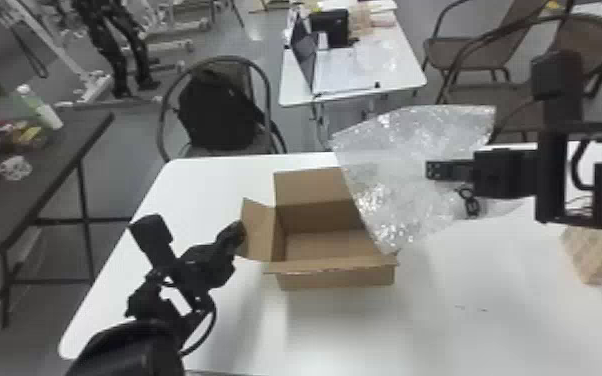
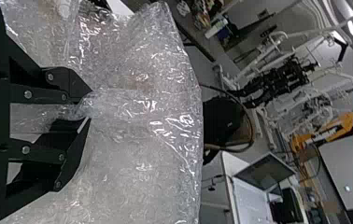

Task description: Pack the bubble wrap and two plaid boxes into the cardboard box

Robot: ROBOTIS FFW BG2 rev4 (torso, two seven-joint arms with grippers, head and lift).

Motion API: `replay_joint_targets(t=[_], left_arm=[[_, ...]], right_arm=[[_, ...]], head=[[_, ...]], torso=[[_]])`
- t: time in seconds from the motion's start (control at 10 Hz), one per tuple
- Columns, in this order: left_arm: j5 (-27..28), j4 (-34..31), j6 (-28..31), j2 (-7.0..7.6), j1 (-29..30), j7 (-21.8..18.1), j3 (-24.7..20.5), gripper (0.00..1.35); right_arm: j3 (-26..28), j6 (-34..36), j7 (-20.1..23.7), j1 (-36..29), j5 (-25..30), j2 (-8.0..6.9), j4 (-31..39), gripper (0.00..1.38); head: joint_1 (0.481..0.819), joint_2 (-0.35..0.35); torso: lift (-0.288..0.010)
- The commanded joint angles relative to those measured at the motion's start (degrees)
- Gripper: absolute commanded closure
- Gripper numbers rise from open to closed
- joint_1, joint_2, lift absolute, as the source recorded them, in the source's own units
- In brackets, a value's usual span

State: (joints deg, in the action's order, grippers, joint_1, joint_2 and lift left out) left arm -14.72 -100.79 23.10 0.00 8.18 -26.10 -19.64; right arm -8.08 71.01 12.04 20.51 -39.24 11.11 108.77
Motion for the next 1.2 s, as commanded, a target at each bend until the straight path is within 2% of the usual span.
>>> replay_joint_targets(t=[0.0, 0.1, 0.2, 0.3, 0.4, 0.5, 0.6, 0.8, 0.9, 1.0, 1.1], left_arm=[[0.0, 0.3, 0.0, -0.15, -0.3, 0.0, 0.5, 1.21], [0.0, 0.4, 0.0, -0.15, -0.2, 0.0, 0.5, 1.21], [0.0, 0.4, 0.2, -0.15, -0.2, 0.0, 0.6, 1.21], [0.1, 0.7, 0.2, -0.15, -0.4, 0.0, 1.0, 1.21], [0.2, 0.8, 0.2, -0.15, -0.6, 0.1, 1.3, 1.21], [0.4, 0.9, 0.3, -0.15, -0.6, 0.1, 1.4, 1.21], [0.4, 0.9, 0.5, -0.15, -0.6, 0.2, 1.8, 1.21], [0.2, 0.9, 0.8, 0.79, -0.5, 0.7, 2.6, 1.21], [-0.2, 0.9, 0.6, 0.97, -0.3, 0.9, 2.6, 1.21], [-0.2, 0.9, 0.6, 1.05, -0.3, 1.0, 2.7, 1.21], [-0.2, 0.9, 0.6, 1.05, -0.3, 1.1, 2.8, 1.21]], right_arm=[[-4.4, -3.9, 6.2, 3.8, 9.4, -2.68, -7.3, 1.05], [-6.0, -8.3, 11.0, 5.4, 12.6, -4.87, -13.2, 1.05], [-7.5, -12.2, 13.1, 7.0, 12.4, -6.81, -18.7, 1.05], [-9.0, -14.4, 13.3, 7.7, 11.6, -8.12, -21.8, 1.05], [-10.9, -17.1, 11.5, 7.9, 8.1, -8.92, -24.6, 1.05], [-13.1, -20.2, 6.1, 6.9, 2.1, -9.35, -25.6, 1.05], [-14.3, -22.9, -2.5, 4.3, -5.5, -9.71, -24.5, 1.05], [-15.1, -26.1, -10.9, 2.2, -12.3, -9.00, -23.3, 1.05], [-14.6, -26.2, -15.6, 1.1, -13.5, -8.74, -21.9, 1.05], [-12.4, -22.5, -20.2, 0.8, -13.4, -9.09, -21.3, 1.05], [-9.8, -18.5, -21.8, 1.0, -11.3, -9.79, -21.8, 1.05]], head=[[0.695, 0.268], [0.695, 0.282], [0.695, 0.289], [0.695, 0.306], [0.695, 0.324], [0.695, 0.339], [0.695, 0.350], [0.695, 0.350], [0.695, 0.350], [0.695, 0.350], [0.695, 0.350]], torso=[[-0.071], [-0.071], [-0.071], [-0.071], [-0.071], [-0.071], [-0.071], [-0.071], [-0.071], [-0.071], [-0.071]])
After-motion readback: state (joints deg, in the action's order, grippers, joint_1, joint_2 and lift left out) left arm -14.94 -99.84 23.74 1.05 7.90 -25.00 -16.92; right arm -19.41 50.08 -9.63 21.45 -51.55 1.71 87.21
